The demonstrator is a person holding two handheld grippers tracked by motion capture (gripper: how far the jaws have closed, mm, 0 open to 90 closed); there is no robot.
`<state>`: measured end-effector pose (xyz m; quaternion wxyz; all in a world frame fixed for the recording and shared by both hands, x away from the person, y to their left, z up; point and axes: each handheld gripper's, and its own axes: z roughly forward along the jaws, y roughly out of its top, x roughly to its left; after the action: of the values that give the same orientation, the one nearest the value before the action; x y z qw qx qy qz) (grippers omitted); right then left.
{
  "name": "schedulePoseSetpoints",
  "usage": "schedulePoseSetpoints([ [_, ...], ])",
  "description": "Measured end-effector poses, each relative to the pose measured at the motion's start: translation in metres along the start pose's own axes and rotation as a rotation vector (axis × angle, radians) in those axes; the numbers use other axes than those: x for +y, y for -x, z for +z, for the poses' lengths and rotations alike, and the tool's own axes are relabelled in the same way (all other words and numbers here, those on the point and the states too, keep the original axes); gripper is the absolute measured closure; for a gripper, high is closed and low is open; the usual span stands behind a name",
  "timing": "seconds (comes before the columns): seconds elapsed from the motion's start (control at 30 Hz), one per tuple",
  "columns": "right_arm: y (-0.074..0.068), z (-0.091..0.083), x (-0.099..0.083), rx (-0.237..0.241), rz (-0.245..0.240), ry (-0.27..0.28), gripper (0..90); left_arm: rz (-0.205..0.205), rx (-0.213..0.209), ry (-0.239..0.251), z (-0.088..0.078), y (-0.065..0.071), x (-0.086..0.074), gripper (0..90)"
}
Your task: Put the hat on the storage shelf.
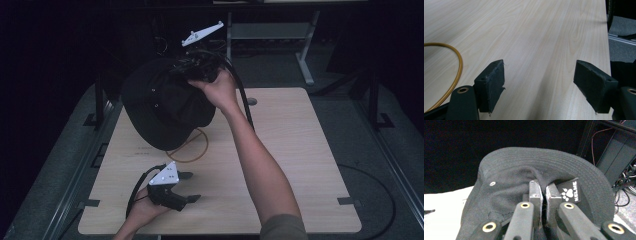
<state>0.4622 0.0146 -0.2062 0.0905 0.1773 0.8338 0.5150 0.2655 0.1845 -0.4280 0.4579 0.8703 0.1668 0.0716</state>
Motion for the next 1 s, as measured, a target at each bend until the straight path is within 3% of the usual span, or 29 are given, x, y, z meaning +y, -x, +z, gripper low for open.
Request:
schedulePoseSetpoints([
  [0.4,-0.003,0.03,0.0,0.002,-0.011,-0.066,85.3,0.027,-0.01,-0.019,0.005,0.003,0.001,24.1],
  [0.83,-0.01,0.055,-0.003,-0.006,-0.036,-0.119,81.7,0.02,-0.011,-0.016,0.003,0.003,0.0,24.1],
  [1.0,-0.014,0.06,-0.004,-0.002,-0.06,-0.151,66.1,0.02,-0.012,-0.019,0.003,0.002,0.0,23.9],
])
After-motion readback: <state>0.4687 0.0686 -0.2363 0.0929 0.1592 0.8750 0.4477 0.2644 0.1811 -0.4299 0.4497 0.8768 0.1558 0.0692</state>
